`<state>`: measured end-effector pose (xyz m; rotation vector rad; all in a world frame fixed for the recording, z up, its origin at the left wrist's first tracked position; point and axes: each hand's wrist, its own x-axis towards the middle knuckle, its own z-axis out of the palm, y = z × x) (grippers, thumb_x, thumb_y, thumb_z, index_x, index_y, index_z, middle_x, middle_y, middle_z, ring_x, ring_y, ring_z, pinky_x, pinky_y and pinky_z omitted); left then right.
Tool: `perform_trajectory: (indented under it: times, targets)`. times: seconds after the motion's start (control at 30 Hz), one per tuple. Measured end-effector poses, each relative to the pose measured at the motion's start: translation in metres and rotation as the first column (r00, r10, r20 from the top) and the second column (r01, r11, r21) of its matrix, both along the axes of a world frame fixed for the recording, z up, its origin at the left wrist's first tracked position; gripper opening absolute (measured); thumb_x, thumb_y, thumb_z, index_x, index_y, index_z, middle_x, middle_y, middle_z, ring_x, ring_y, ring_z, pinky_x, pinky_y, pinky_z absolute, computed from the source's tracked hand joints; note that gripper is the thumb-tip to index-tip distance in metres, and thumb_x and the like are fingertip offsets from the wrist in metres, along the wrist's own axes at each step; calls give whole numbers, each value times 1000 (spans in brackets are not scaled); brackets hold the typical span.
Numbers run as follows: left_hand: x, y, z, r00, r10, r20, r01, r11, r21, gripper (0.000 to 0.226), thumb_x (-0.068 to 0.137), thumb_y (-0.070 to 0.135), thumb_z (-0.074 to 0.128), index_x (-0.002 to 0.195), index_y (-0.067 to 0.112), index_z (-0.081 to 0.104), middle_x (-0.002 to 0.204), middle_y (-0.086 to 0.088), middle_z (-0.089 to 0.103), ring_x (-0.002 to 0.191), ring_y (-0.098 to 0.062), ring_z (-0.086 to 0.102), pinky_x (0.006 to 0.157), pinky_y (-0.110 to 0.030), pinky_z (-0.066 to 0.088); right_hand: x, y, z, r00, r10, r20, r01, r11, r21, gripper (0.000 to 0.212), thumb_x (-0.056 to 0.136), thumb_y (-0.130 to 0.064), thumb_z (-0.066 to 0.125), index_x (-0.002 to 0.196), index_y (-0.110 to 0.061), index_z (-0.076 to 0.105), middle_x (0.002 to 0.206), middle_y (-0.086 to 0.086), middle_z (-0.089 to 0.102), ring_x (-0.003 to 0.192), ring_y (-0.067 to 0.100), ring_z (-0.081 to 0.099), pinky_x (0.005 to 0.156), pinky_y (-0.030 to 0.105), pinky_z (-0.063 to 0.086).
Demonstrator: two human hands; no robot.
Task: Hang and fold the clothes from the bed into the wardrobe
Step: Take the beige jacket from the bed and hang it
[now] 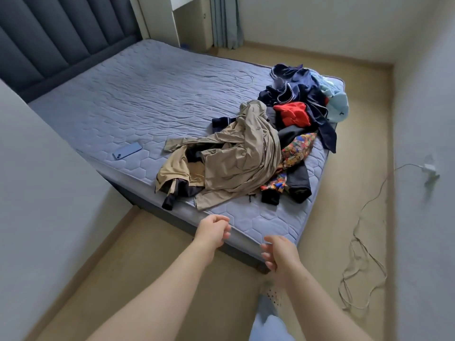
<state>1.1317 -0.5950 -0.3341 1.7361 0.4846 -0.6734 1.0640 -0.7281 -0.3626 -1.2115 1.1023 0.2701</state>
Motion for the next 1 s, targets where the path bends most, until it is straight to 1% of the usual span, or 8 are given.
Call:
perform_trajectory:
  times: [0.17,0.3,0.4,0.5,0.67,0.77,0.9,1.0]
  targets:
    - [43,-62,-4,998,37,-57,-35,999,26,20,92,6,40,84,18,54,75,2,57,59,-8,50,51,-19,33,50,-71,1,995,92,-28,-94,995,-45,15,91,-8,47,78,-12,53,72,5,53,51,15,39,46,23,29]
    - [64,-84,-13,993,61,-103,-56,997,56,18,93,7,39,91,15,55,75,2,56,59,-9,49,51,-19,34,77,-92,-7,981,165,-99,-165,986,3,15,92,-9,47,78,-12,51,72,5,51,50,15,37,42,21,27]
    - [85,-92,-22,987,100,-123,-91,993,76,18,93,6,39,91,14,55,73,1,55,58,-9,48,49,-18,33,101,-104,-13,981,148,-127,-145,989,35,11,93,-10,47,83,-12,51,73,5,50,50,14,37,41,19,26]
    - [110,-98,-31,988,90,-122,-80,993,84,19,93,5,38,89,14,54,72,0,54,57,-9,47,47,-17,32,124,-114,-16,978,158,-137,-156,988,22,12,93,-11,48,82,-13,52,72,5,51,51,15,38,45,22,27]
    - [148,-113,-41,990,49,-132,-38,996,78,19,94,8,38,88,14,55,74,-2,54,60,-11,49,49,-19,33,156,-132,-21,985,128,-116,-129,992,-6,10,92,-12,48,87,-12,56,72,5,54,51,14,41,43,20,30]
    - [175,-125,-43,991,43,-129,-32,995,90,19,94,8,39,86,15,55,74,-1,55,59,-10,49,50,-19,33,175,-141,-27,983,103,-154,-104,995,1,10,93,-12,49,86,-13,56,71,5,54,51,15,42,48,21,31]
    - [198,-139,-51,989,46,-140,-31,994,107,21,93,8,39,82,18,54,75,0,56,58,-9,50,49,-18,33,206,-154,-40,971,132,-198,-125,991,45,9,91,-12,51,83,-14,54,68,4,52,48,13,38,41,18,29]
    - [222,-158,-64,982,102,-161,-81,988,128,22,92,6,39,80,17,53,72,-1,55,57,-10,48,50,-19,31,243,-178,-51,957,188,-220,-178,982,65,10,91,-12,51,81,-14,54,66,3,51,47,13,35,43,18,26]
